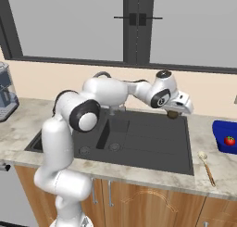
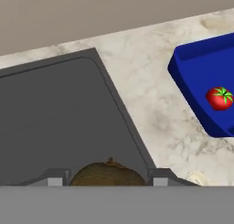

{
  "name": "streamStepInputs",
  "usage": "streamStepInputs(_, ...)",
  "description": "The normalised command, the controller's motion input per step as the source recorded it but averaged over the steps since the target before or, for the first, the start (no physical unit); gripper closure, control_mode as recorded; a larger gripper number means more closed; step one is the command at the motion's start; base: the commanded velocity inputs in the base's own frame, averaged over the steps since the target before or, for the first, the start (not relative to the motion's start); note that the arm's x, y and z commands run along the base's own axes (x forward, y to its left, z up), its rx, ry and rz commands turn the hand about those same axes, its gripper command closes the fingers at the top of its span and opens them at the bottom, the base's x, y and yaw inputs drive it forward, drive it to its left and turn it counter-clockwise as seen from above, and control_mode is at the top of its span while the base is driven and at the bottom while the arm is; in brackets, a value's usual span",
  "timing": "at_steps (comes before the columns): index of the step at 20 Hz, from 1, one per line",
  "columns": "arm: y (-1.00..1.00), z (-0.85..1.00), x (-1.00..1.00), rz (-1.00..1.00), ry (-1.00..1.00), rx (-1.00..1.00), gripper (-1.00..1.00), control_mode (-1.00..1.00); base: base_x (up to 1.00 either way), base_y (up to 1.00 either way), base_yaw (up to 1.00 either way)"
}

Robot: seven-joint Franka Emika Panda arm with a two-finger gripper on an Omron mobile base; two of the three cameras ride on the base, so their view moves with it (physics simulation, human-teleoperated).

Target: Pick up all produce items and place them in the sink. Turn on the sink faucet to wash them. Then turn the sink off and put them in the tray.

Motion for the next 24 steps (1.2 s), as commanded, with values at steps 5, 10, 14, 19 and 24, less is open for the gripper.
streamStepInputs(5,-1.00,0.00,0.06,0.00,0.00,0.00,1.00,-1.00,0.00,0.00,0.00)
streamStepInputs(10,-0.99,-0.06,0.00,0.00,-0.04,-0.11,1.00,-1.00,0.00,0.00,0.00)
streamStepInputs(14,-0.69,-0.32,-0.01,0.00,-0.10,-0.23,1.00,-1.00,0.00,0.00,0.00)
streamStepInputs(19,-0.22,-0.55,-0.15,0.00,-0.13,-0.20,1.00,-1.00,0.00,0.00,0.00)
streamStepInputs(24,-0.36,-0.21,-0.03,0.00,-0.15,-0.18,1.00,-1.00,0.00,0.00,0.00)
